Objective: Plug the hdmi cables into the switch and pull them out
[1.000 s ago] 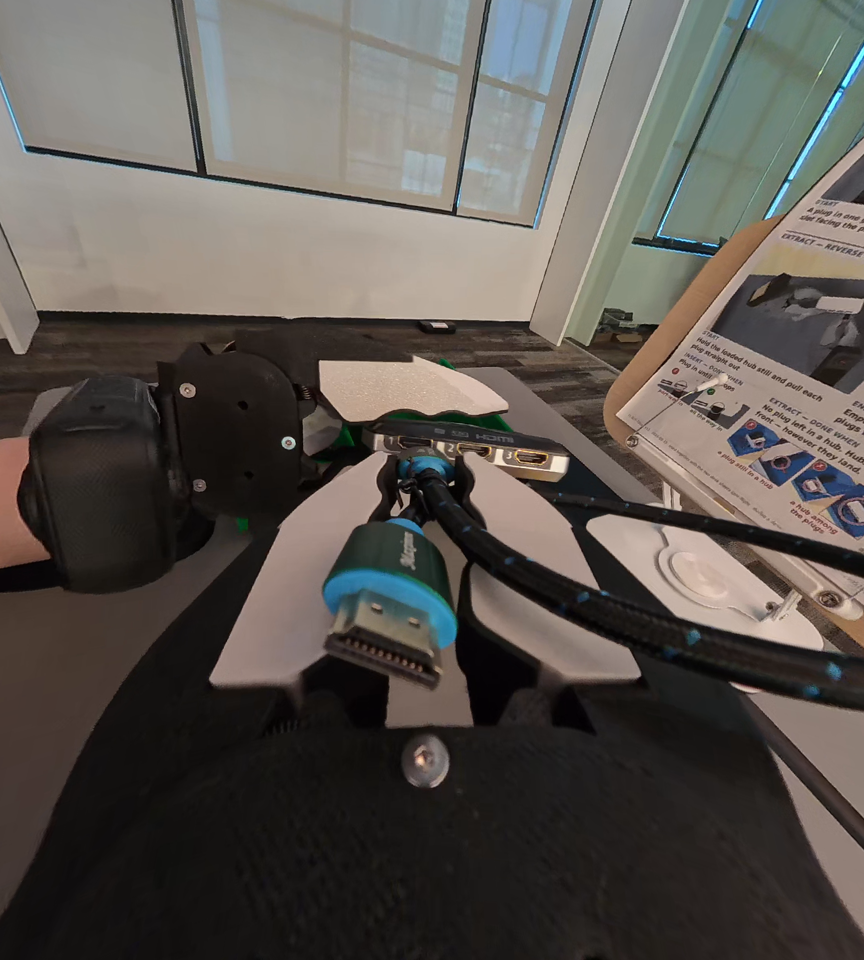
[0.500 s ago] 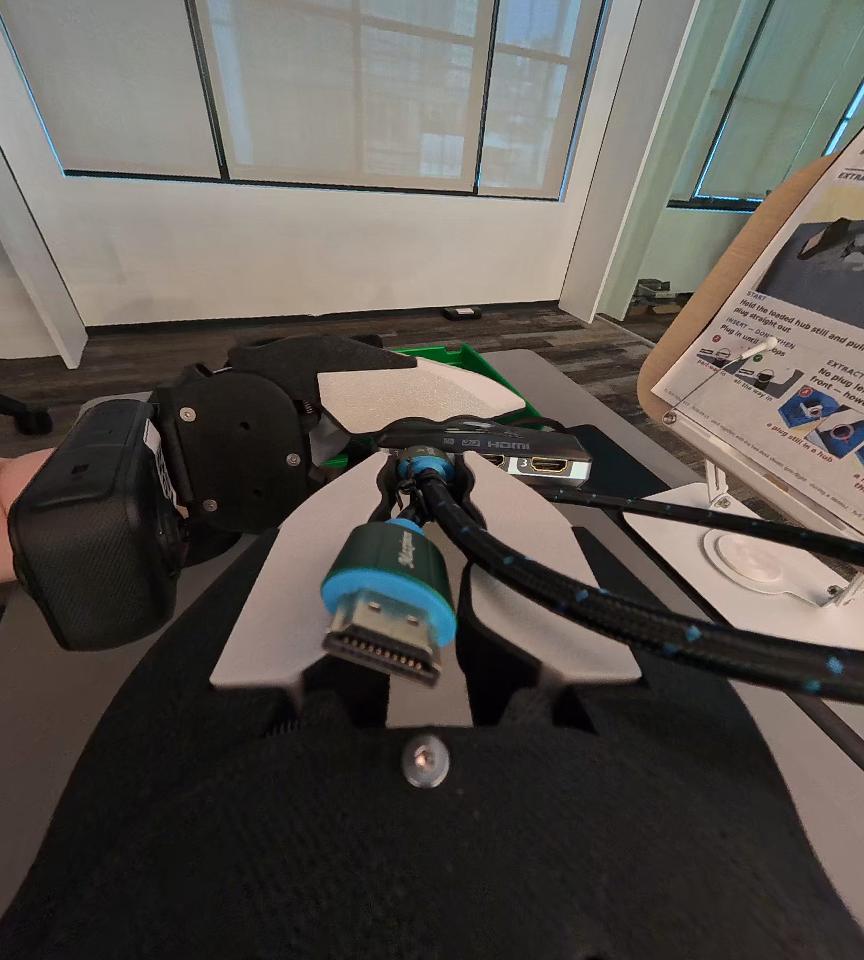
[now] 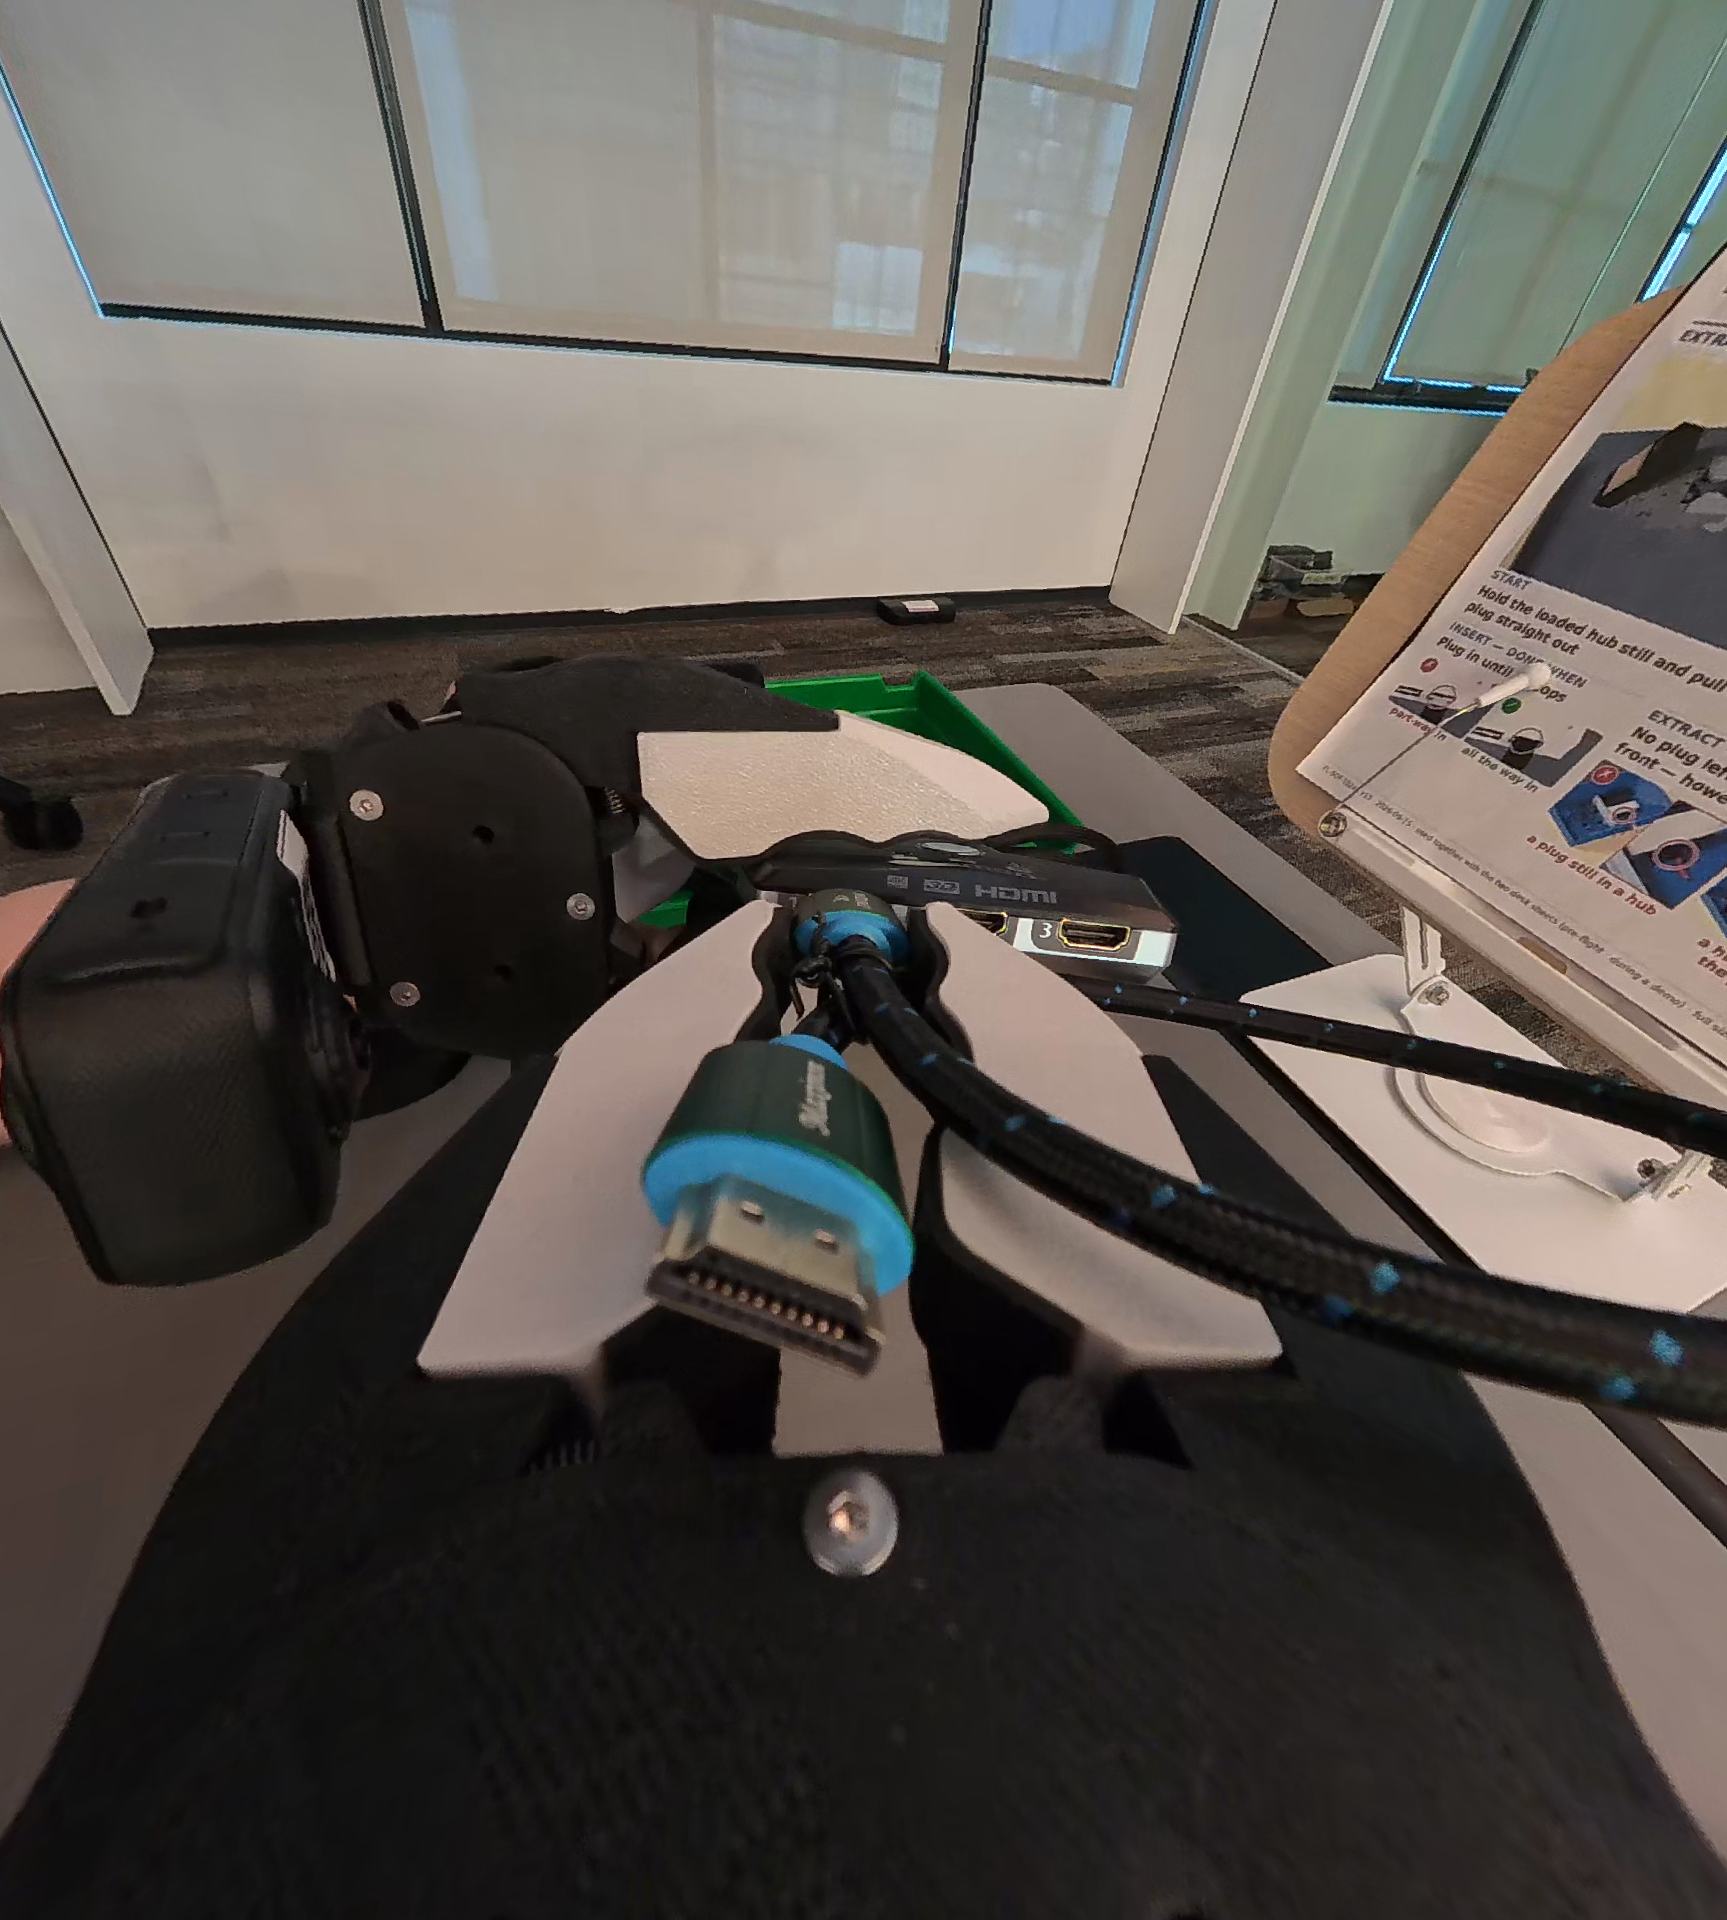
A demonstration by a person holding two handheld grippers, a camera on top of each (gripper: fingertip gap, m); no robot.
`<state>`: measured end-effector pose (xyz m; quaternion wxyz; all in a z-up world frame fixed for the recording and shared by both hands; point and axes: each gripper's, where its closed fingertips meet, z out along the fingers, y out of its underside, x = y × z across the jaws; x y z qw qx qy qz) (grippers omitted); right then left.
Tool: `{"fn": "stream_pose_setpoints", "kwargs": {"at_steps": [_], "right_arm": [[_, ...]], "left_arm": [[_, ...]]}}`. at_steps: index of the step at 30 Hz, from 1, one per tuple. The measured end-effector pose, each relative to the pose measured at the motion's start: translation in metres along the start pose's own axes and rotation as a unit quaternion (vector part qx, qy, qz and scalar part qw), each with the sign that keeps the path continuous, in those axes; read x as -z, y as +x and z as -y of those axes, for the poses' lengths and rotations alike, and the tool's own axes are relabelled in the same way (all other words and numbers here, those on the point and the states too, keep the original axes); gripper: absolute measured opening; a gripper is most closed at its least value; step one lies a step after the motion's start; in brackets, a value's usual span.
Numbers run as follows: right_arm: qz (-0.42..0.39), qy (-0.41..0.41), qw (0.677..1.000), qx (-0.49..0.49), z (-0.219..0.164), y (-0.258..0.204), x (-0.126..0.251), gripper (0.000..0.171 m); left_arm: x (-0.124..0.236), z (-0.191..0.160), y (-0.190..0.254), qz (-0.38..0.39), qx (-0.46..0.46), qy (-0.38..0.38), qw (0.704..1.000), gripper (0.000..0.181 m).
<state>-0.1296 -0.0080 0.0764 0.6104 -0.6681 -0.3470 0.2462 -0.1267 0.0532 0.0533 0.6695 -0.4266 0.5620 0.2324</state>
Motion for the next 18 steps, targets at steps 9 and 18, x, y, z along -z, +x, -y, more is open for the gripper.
{"fn": "stream_pose_setpoints", "kwargs": {"at_steps": [9,18], "right_arm": [[-0.008,0.003,1.0,0.011,0.001,-0.0021,-0.0001,0.022],[-0.021,0.009,0.999,0.029,0.0017,-0.0033,-0.0008,0.022]], "left_arm": [[0.0021,0.0,-0.0019,0.005,-0.005,-0.001,1.0,0.028],[0.0033,-0.0012,-0.0041,0.013,-0.009,-0.007,1.0,0.028]]}}
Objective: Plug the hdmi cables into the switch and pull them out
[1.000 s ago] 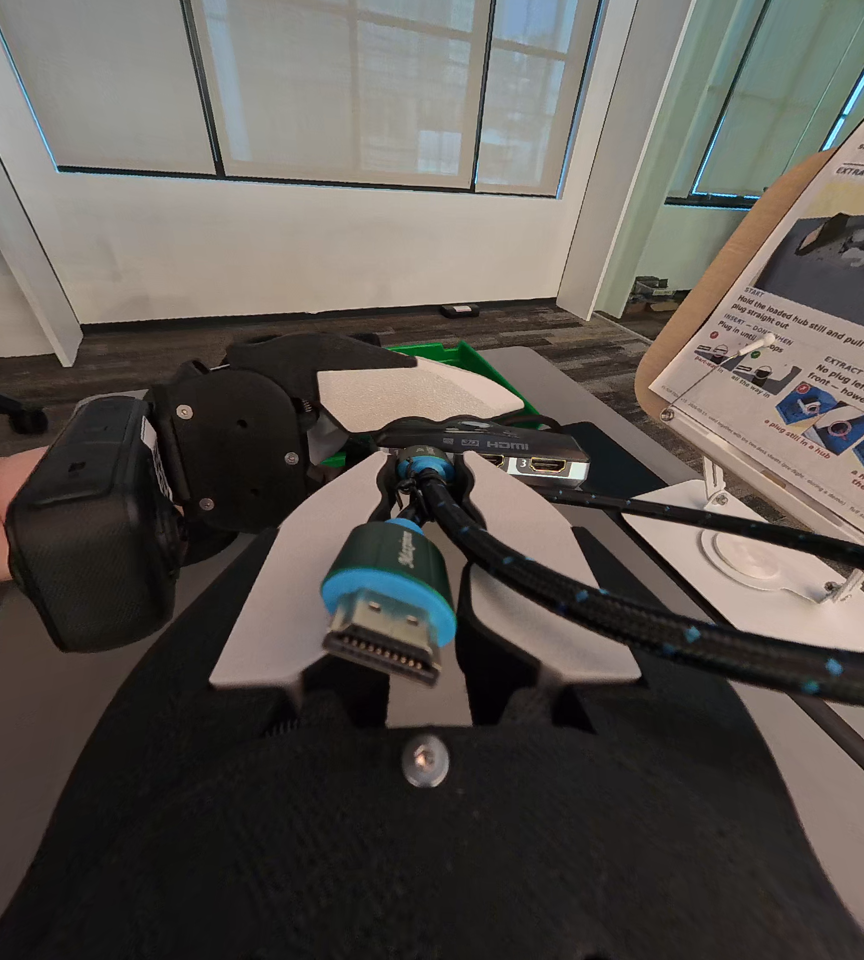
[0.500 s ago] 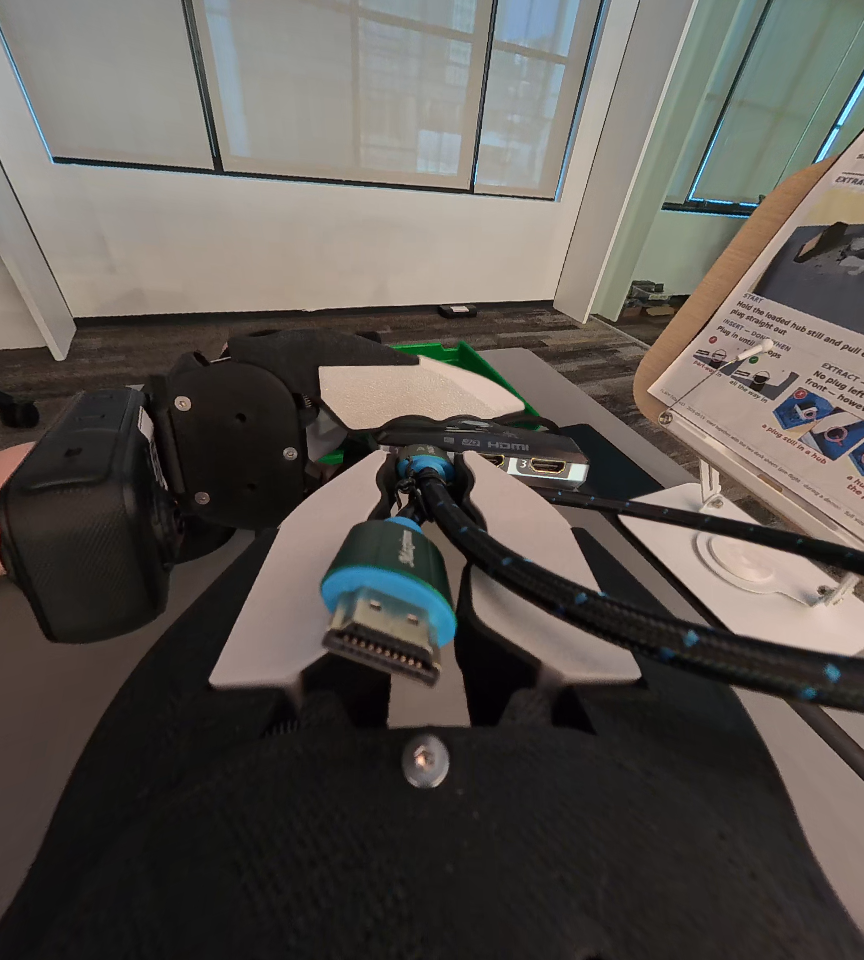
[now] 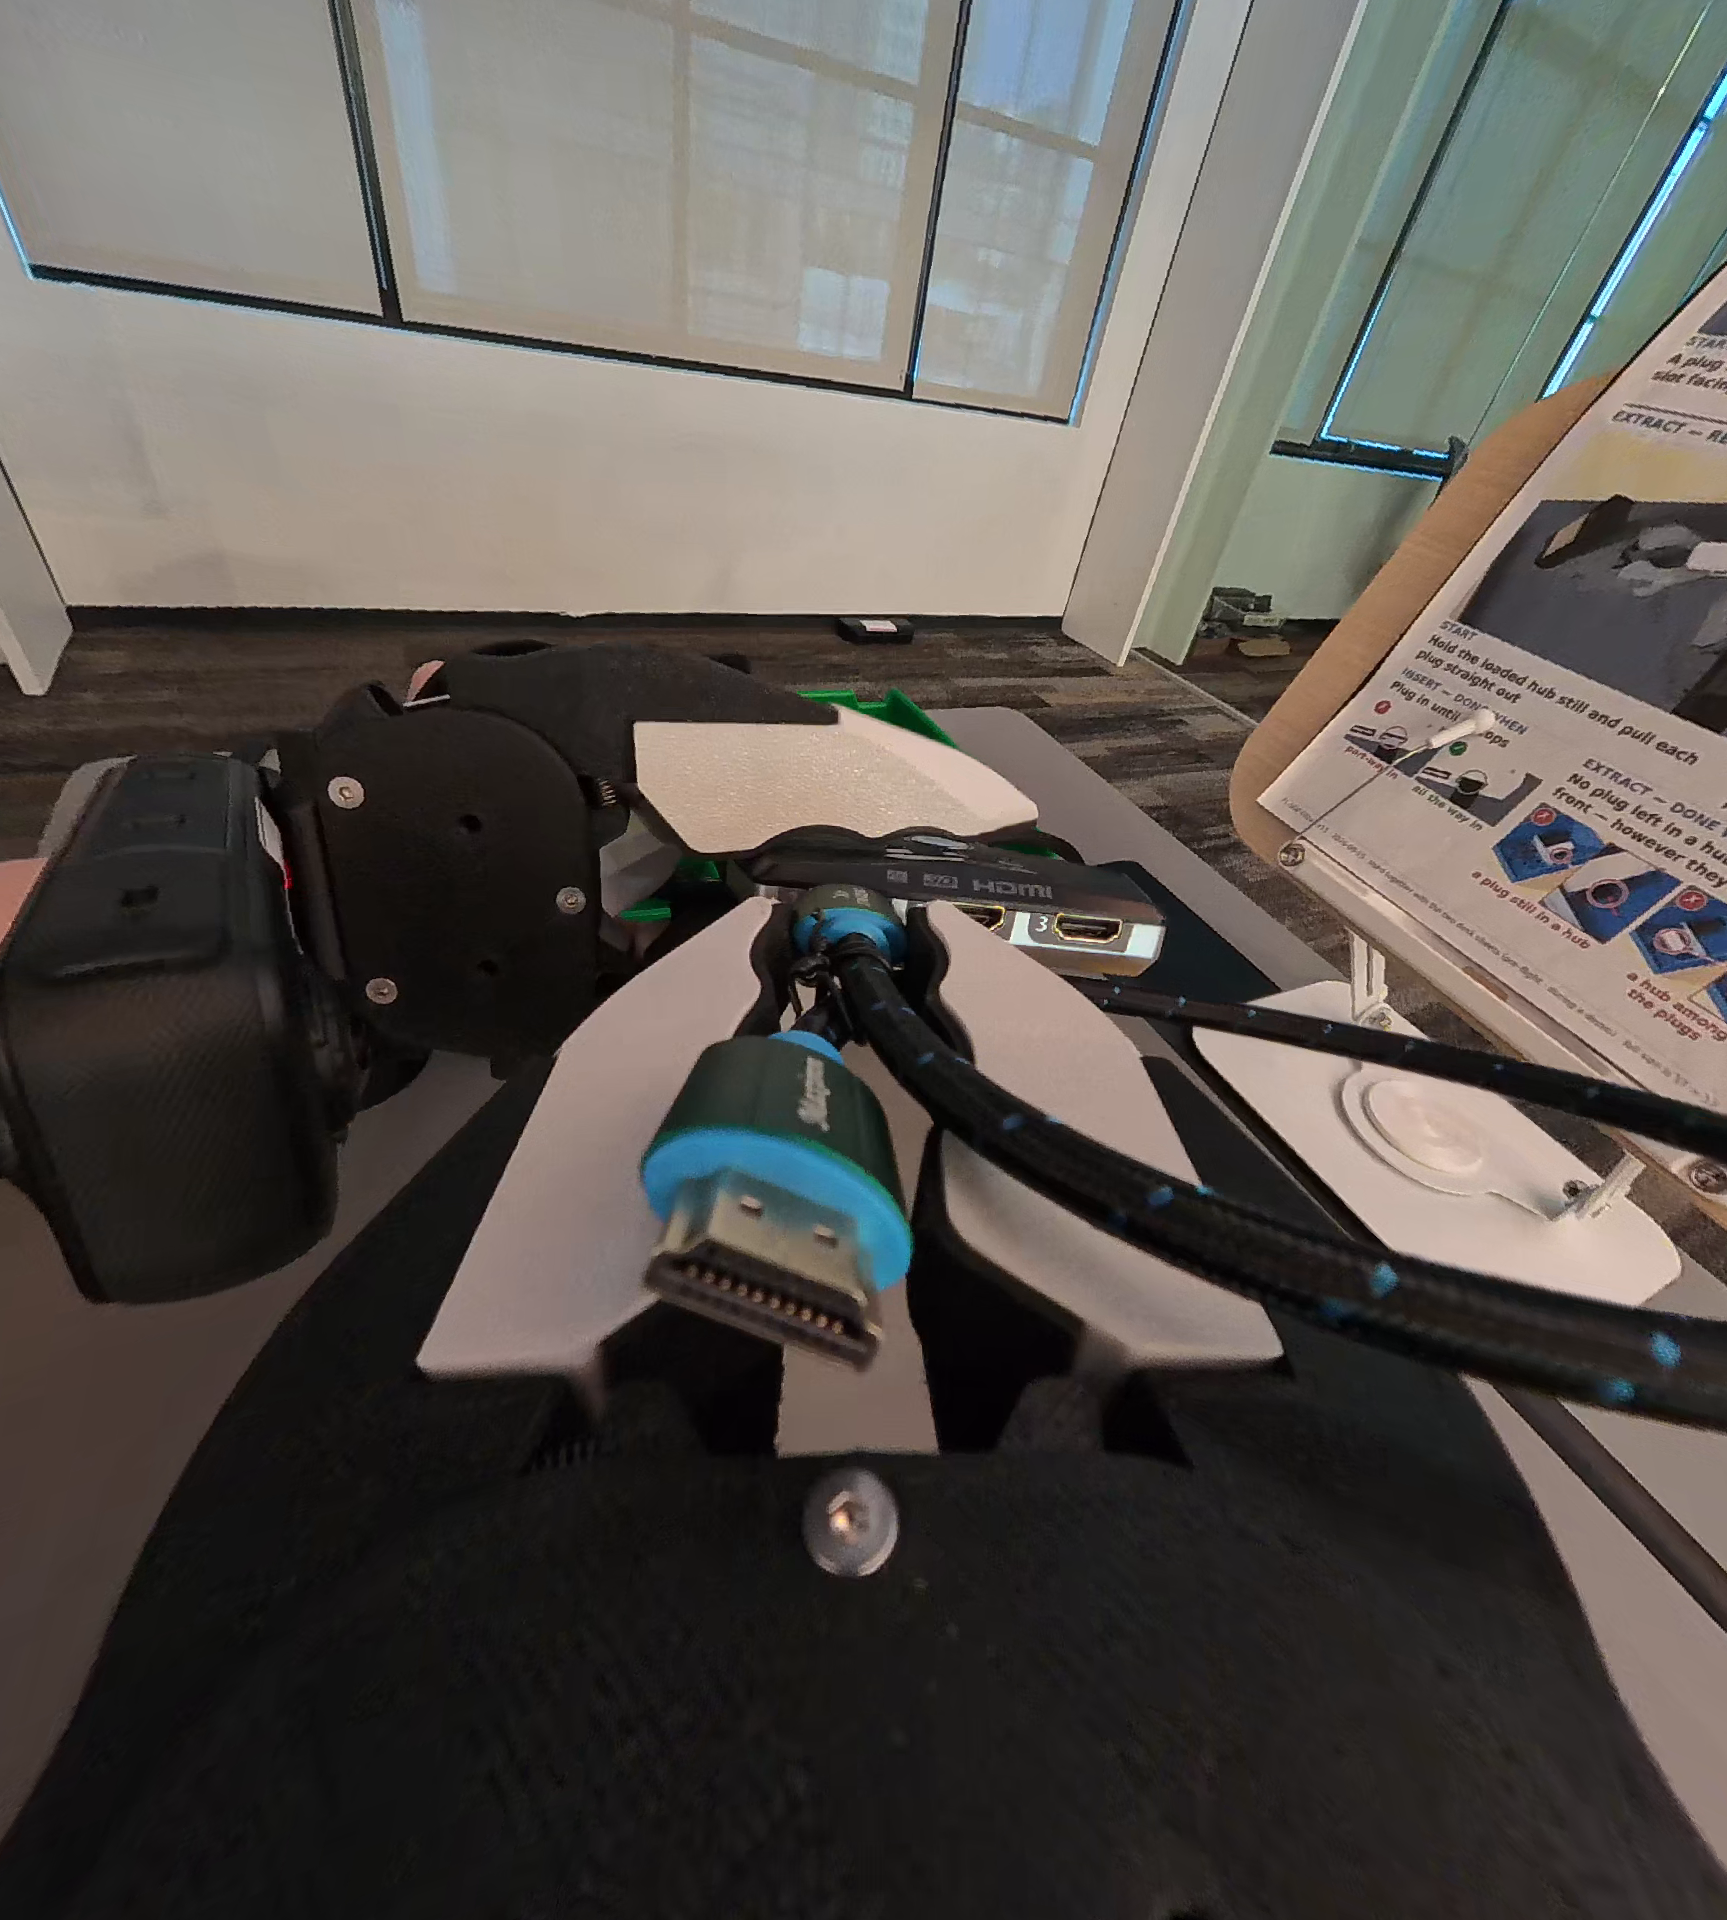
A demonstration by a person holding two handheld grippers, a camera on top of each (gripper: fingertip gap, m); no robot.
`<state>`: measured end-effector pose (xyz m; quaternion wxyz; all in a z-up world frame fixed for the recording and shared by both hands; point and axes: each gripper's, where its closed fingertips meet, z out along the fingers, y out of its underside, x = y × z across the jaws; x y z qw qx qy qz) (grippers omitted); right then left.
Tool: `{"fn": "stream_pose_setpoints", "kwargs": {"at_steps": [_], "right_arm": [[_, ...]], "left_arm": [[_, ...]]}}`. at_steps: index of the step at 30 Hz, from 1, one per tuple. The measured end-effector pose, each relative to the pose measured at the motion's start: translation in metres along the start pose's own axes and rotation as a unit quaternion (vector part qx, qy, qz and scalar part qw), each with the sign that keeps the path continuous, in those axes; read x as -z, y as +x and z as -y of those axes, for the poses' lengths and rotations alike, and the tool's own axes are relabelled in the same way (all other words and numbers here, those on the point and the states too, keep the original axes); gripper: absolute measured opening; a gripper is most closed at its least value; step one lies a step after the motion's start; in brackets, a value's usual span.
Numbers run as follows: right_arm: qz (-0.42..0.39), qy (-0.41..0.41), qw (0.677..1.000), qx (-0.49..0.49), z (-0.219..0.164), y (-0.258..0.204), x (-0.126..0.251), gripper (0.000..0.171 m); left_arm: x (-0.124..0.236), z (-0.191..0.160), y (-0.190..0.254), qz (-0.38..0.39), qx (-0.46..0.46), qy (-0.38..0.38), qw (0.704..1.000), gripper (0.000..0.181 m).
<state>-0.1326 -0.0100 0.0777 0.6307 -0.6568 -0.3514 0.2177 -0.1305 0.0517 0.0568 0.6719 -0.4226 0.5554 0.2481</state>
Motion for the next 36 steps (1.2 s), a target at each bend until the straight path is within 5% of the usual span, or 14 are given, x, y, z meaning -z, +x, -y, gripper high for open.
{"fn": "stream_pose_setpoints", "kwargs": {"at_steps": [22,36], "right_arm": [[0.093,-0.08,0.992,-0.024,-0.008,-0.006,0.022,0.022],[-0.004,-0.077,0.994,0.082,0.014,-0.017,0.022,0.021]], "left_arm": [[0.016,0.029,0.012,-0.006,-0.07,0.033,0.997,0.027],[0.023,0.034,-0.008,0.034,0.007,0.073,0.997,0.029]]}}
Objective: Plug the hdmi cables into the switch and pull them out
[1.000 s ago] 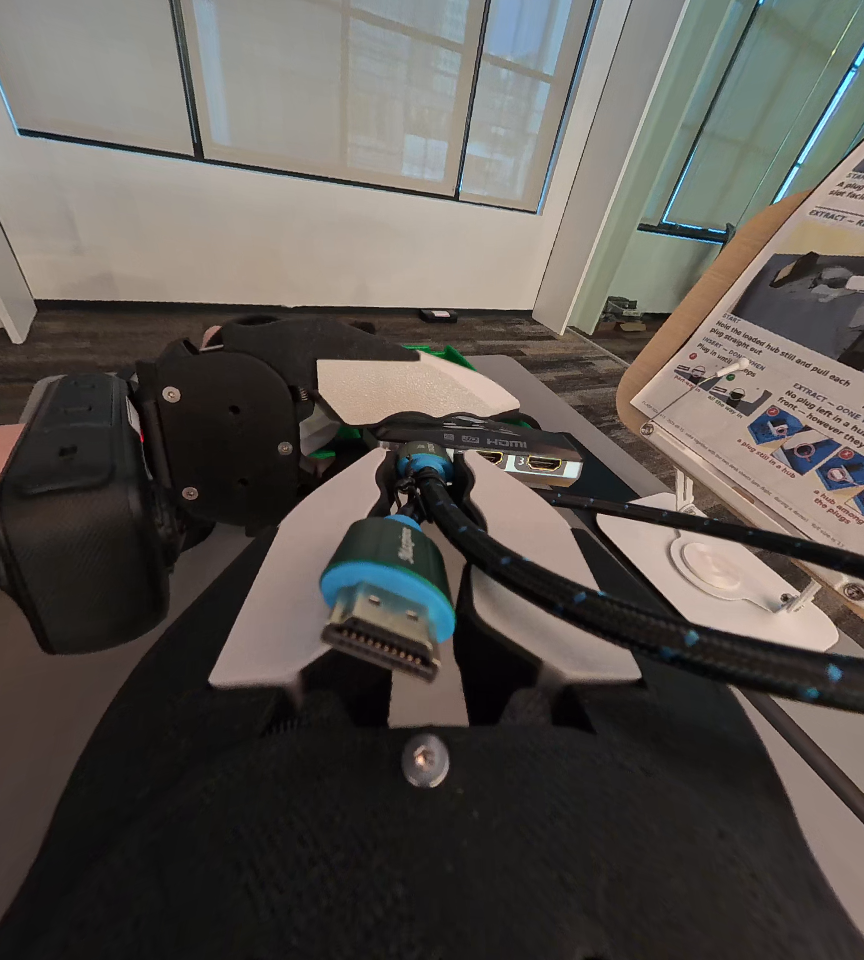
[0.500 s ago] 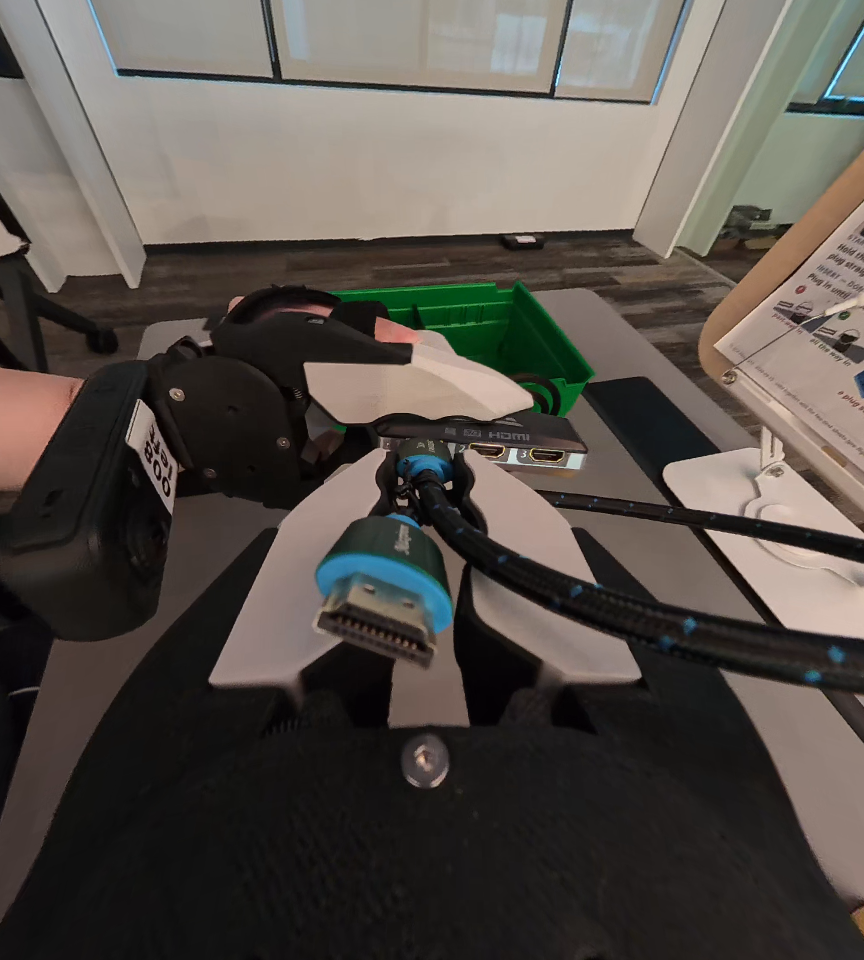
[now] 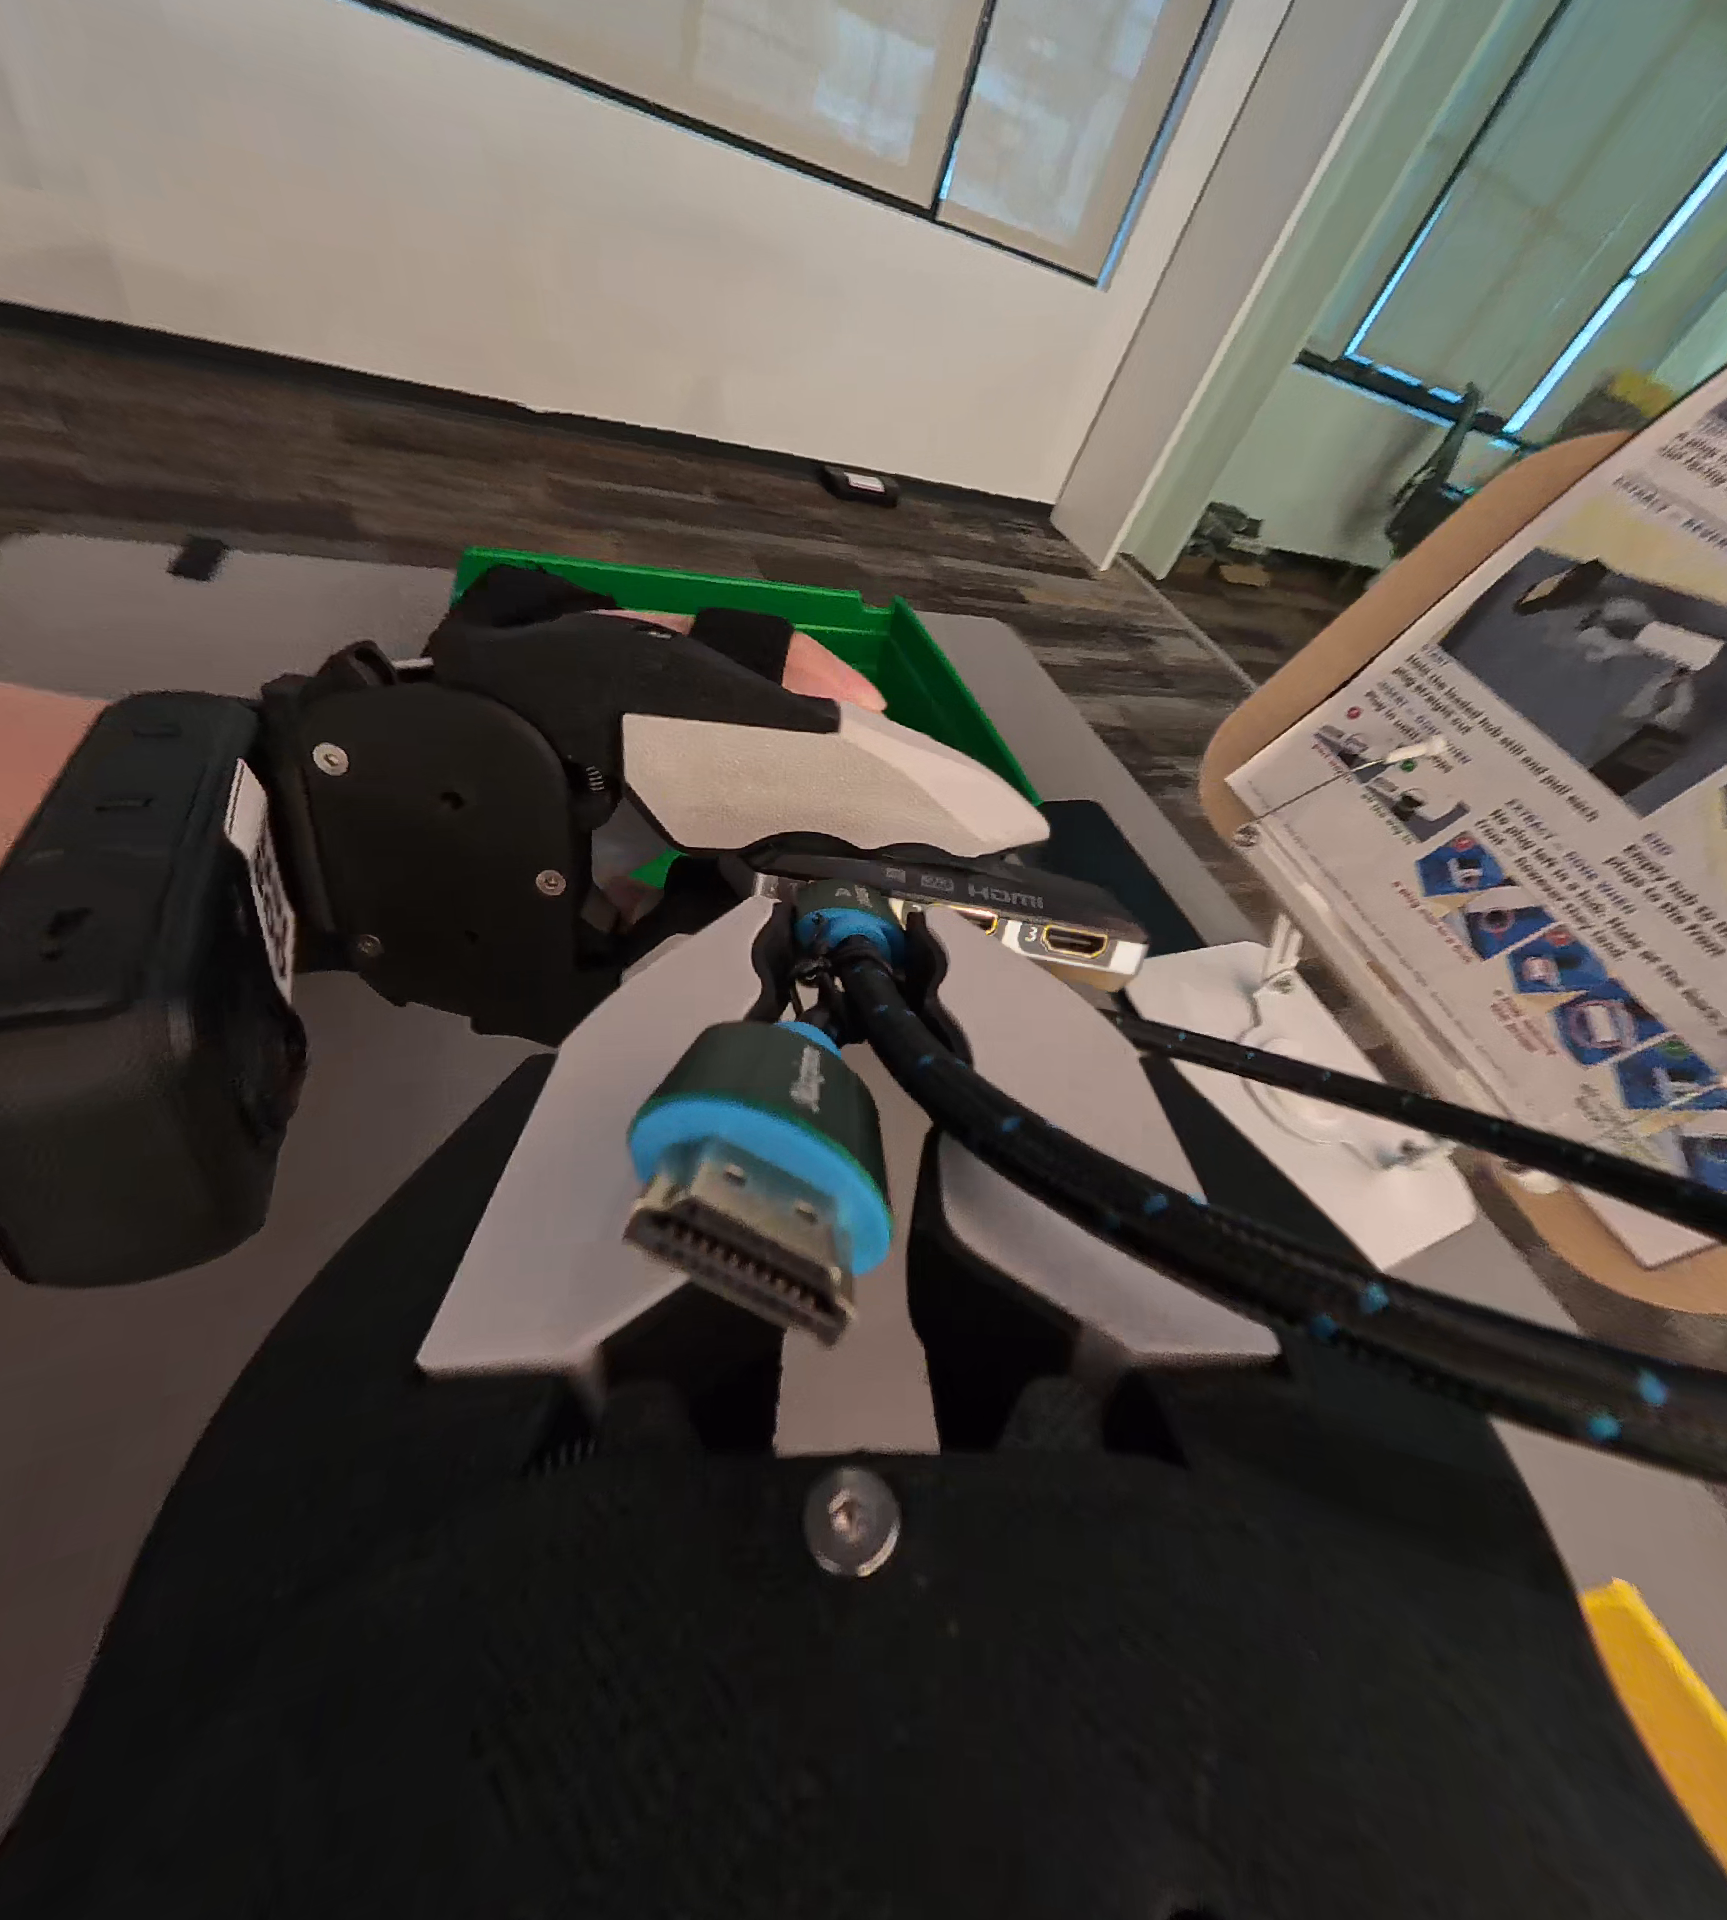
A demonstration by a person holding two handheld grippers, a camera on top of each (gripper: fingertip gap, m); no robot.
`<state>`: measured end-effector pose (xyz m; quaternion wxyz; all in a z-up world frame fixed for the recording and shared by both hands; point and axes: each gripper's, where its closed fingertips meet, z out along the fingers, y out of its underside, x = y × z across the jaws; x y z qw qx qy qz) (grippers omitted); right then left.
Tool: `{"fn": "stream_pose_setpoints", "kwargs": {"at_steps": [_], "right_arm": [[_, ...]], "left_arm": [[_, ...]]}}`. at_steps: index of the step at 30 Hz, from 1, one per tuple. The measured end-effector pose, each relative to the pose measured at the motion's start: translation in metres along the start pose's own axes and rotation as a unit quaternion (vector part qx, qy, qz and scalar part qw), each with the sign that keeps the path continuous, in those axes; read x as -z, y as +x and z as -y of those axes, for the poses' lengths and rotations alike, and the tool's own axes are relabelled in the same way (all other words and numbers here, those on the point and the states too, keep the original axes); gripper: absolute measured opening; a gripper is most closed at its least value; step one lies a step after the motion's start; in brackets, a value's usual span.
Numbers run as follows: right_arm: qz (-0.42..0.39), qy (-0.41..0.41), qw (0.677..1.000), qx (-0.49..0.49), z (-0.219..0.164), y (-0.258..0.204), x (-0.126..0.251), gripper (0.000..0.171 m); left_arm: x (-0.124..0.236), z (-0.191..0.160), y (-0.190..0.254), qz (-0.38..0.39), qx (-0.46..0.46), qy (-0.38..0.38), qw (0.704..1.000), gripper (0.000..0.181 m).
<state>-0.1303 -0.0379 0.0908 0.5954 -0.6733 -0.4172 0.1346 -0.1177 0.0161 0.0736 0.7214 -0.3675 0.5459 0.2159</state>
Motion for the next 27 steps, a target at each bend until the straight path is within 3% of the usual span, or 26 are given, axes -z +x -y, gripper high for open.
{"fn": "stream_pose_setpoints", "kwargs": {"at_steps": [8,16,27], "right_arm": [[-0.014,-0.007,1.0,0.003,0.007,-0.007,0.005,0.021],[0.05,-0.038,0.995,-0.084,0.002,-0.016,0.02,0.022],[0.048,-0.008,0.996,-0.07,0.009,-0.018,0.017,0.022]], "left_arm": [[0.007,0.005,-0.004,-0.02,0.015,0.014,1.0,0.026],[0.016,0.022,-0.002,-0.012,-0.014,0.045,0.999,0.025],[0.02,0.019,-0.012,0.012,-0.028,0.037,0.999,0.025]]}}
